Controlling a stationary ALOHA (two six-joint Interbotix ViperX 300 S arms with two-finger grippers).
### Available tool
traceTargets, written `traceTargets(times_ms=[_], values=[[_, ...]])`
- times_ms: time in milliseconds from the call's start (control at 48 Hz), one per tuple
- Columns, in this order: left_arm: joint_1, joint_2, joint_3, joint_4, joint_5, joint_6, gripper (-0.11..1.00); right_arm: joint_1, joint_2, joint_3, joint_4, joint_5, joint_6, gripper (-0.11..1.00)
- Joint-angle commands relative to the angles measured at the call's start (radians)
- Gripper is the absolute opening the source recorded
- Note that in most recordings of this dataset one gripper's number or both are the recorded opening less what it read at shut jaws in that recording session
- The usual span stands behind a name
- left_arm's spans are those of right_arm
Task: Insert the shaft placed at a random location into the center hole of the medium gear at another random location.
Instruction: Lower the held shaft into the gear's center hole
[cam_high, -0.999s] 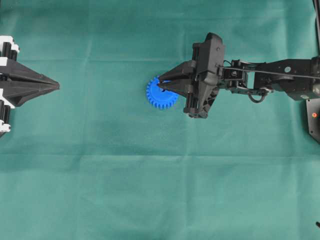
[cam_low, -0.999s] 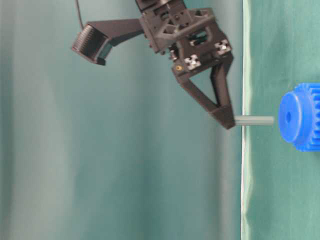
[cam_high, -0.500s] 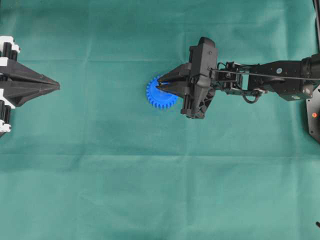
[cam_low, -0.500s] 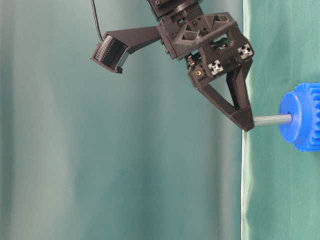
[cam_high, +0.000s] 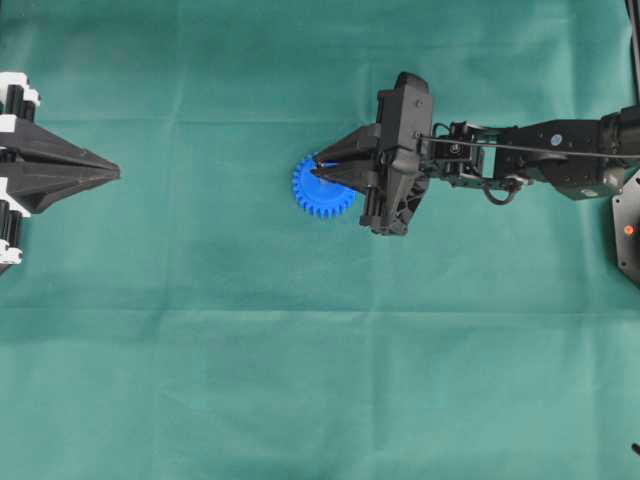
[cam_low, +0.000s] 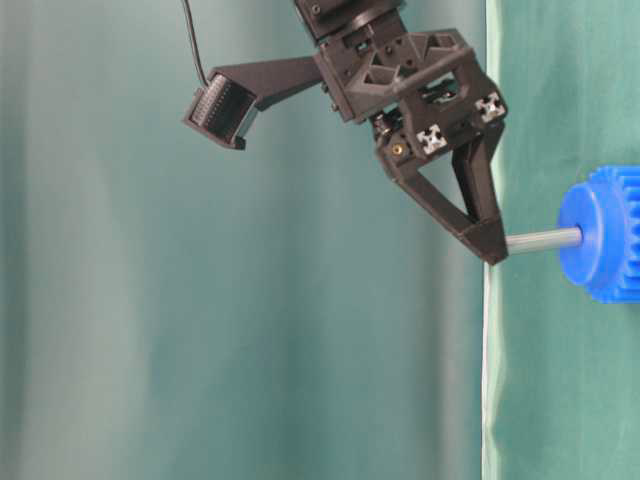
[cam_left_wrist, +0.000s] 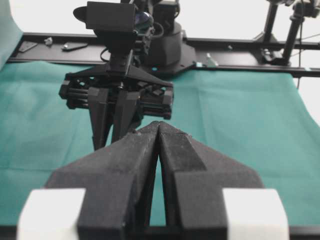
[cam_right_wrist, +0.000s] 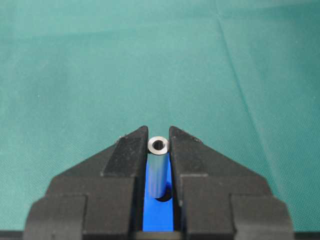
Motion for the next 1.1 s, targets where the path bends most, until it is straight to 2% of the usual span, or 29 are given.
traceTargets(times_ms=[0,146,1083], values=[[0.002,0.008,-0.020,0.002,-0.009,-0.002,0.00,-0.003,-0.035,-0.017,-0.003,-0.003,-0.031,0.13],[0.002,0.008,-0.018,0.002,-0.008,-0.002,0.00,-0.003,-0.044,-0.017,-0.003,-0.003,-0.049,0.13],[0.002,0.009,-0.018,0.002,-0.009,-0.002,0.00,-0.003,0.018,-0.006,0.005,-0.002,-0.049,0.13]])
